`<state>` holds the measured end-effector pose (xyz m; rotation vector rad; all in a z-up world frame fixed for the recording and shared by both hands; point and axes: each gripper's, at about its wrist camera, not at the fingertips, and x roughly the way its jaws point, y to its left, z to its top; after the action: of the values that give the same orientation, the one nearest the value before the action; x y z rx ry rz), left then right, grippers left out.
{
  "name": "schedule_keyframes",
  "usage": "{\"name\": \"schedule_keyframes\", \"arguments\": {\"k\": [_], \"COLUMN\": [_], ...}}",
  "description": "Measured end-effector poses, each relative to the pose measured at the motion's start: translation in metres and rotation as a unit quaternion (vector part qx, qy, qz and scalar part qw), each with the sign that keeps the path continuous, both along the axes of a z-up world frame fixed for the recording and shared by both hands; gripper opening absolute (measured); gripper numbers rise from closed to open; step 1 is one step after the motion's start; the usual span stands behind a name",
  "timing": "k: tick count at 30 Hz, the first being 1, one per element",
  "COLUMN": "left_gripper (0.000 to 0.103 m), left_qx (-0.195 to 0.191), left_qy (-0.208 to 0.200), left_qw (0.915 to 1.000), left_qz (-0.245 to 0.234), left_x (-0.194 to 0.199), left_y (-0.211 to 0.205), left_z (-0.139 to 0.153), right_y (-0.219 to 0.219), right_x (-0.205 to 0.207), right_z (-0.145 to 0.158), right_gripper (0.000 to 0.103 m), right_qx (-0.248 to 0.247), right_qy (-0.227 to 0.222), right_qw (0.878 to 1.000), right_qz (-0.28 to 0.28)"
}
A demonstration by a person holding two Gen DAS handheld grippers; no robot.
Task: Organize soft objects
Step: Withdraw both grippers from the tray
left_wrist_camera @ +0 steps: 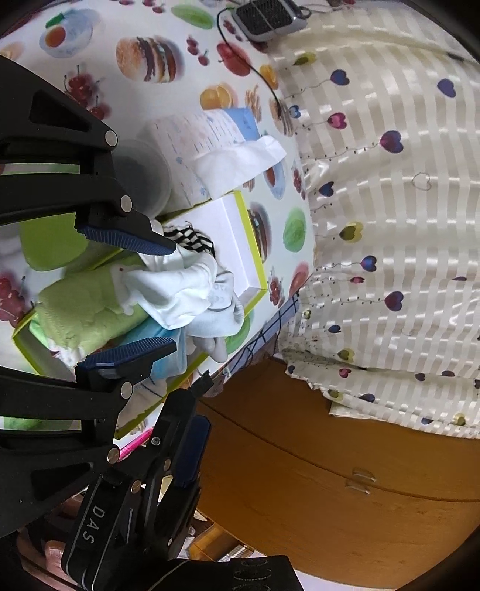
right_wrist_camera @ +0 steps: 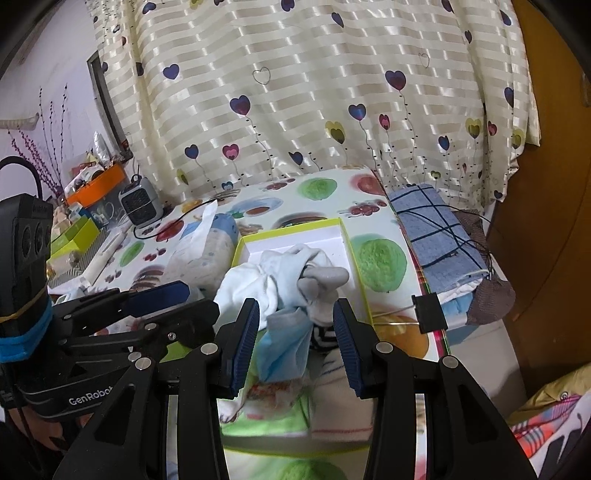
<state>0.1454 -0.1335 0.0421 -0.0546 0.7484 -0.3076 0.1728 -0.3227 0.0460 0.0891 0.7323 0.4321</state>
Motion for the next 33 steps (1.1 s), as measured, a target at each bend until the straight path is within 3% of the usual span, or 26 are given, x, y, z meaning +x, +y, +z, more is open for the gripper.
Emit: {"name": "schedule_keyframes", "arguments": {"k": [16,33], "left_gripper": [0.045,0.045], "left_qx": [0.009,0.036], "left_qy": [-0.018,-0.002], "left_qw": [0.9995,0.9985], "left_qz": [0.022,0.040], "left_x": [-0.048,-0.097], "left_y": [0.014,0.027], "left_z": [0.006,-0.019], "right_y": [0.016,0.025], "right_x": [-0.047,-0.092], "right_z": [0.005,-0.044], "right_gripper": [0.047,0.047], "right_qx": [-0.028,-0.061], "right_qy": [-0.008,0.033], "right_qw": [1.000,0.998], "right_qz": [0.006,0.008]}}
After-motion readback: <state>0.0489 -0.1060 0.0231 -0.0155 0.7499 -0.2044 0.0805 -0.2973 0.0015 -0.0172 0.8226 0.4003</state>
